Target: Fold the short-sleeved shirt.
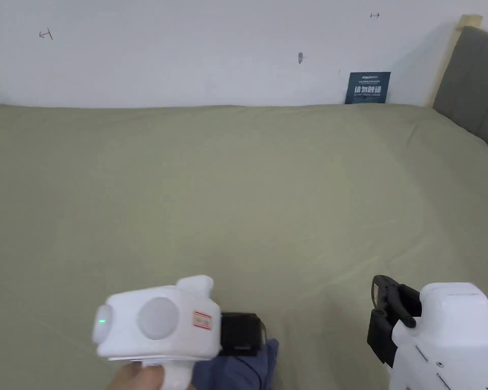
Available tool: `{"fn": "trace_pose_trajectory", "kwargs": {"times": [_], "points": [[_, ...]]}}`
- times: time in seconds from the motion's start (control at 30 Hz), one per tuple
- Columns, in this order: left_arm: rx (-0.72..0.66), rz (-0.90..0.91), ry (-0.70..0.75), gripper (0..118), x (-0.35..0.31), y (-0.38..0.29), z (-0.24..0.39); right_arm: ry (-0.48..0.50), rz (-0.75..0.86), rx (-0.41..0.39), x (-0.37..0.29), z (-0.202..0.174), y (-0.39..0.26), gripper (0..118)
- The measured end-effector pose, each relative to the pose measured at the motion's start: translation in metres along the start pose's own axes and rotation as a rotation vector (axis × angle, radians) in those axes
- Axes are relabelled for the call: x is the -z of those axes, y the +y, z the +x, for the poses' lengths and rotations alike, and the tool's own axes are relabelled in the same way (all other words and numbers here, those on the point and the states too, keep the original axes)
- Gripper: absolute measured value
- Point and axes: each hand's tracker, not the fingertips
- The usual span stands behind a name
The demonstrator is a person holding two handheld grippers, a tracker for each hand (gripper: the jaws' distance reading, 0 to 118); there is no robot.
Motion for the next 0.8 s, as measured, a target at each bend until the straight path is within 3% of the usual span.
{"fn": "trace_pose_trajectory", "kwargs": {"times": [0.03,0.07,0.1,0.13,0.17,0.23,0.37,0.6,0.63,0.67,0.8], "points": [[-0.029,0.05,-0.034,76,-0.006,0.007,-0.021,-0.002,-0.002,0.004,0.002,0.0,0.0,1],[-0.043,0.071,-0.047,26,-0.019,0.006,-0.03,0.004,-0.005,0.01,0.004,-0.001,0.0,1],[-0.048,0.096,-0.089,26,-0.028,0.006,-0.037,0.008,-0.007,0.014,0.006,-0.001,0.0,1],[-0.054,0.095,-0.115,6,-0.03,0.005,-0.047,0.01,-0.008,0.016,0.008,-0.003,-0.001,1],[-0.076,0.103,-0.093,0,-0.033,0.002,-0.051,0.014,-0.012,0.014,0.01,-0.005,-0.001,1],[-0.036,0.073,-0.148,0,-0.027,0.0,-0.058,0.02,-0.017,0.018,0.011,-0.007,-0.001,1],[-0.084,-0.034,-0.29,0,0.013,-0.017,-0.054,0.031,-0.033,0.027,0.011,-0.009,-0.005,1],[-0.08,-0.125,-0.299,0,0.108,-0.045,-0.06,0.031,-0.104,0.052,0.012,0.0,-0.019,1],[-0.132,-0.103,-0.37,0,0.103,-0.039,-0.056,0.061,-0.135,0.067,0.014,0.001,-0.021,1],[-0.136,-0.124,-0.351,0,0.099,-0.036,-0.054,0.095,-0.153,0.079,0.016,0.002,-0.024,1],[-0.023,-0.066,-0.313,0,0.04,-0.02,-0.053,0.258,-0.265,0.123,0.036,-0.009,-0.035,1]]}}
